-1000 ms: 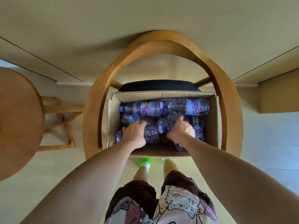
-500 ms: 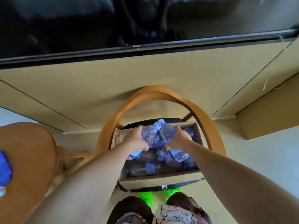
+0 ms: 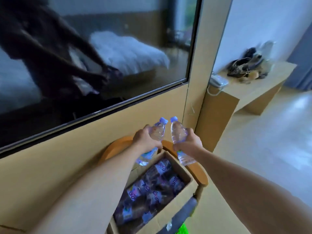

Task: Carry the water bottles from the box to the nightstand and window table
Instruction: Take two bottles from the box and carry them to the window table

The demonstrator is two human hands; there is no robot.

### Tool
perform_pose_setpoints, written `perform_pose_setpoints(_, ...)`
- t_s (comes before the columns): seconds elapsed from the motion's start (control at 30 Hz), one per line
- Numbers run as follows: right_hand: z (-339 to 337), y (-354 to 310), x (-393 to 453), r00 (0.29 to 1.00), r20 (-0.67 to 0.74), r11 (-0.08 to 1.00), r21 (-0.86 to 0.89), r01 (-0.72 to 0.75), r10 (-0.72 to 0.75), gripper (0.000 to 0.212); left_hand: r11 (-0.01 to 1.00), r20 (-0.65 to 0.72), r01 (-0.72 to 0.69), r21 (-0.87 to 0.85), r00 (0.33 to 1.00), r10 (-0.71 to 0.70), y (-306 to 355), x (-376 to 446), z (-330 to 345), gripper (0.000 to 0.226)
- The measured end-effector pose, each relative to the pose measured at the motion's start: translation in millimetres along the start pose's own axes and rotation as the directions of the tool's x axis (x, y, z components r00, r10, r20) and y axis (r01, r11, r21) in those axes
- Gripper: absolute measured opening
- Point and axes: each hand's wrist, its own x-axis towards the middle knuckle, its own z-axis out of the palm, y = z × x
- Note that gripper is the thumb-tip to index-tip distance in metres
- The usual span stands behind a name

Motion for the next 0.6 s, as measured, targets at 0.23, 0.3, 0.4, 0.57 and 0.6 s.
perform_pose_setpoints(0.23, -94, 47, -53, 0.952, -0.292, 0.95, 0.314, 0.003, 0.093, 0.078, 0.964, 0.125, -0.249, -0.096, 0.957, 0.26, 124, -10, 44, 0.079)
perform_pose_setpoints(0.3, -125, 65, -65, 0.92, -0.373, 0.927, 0.374, 0.028, 0.123, 0.075, 0.942, 0.157, -0.311, -0.125, 0.931, 0.328, 164, -17, 63, 0.07)
perform_pose_setpoints(0.4, -175, 93, -87, 0.855, -0.494, 0.917, 0.394, 0.058, 0.159, 0.073, 0.909, 0.185, -0.369, -0.194, 0.896, 0.403, 228, -35, 94, 0.061)
perform_pose_setpoints(0.57, -271, 147, -119, 0.721, -0.66, 0.942, 0.335, 0.034, 0.209, 0.068, 0.834, 0.224, -0.461, -0.302, 0.816, 0.532, 340, -71, 158, 0.071)
perform_pose_setpoints(0.6, -292, 160, -126, 0.7, -0.681, 0.943, 0.331, 0.031, 0.216, 0.068, 0.821, 0.226, -0.481, -0.307, 0.801, 0.554, 363, -80, 170, 0.073)
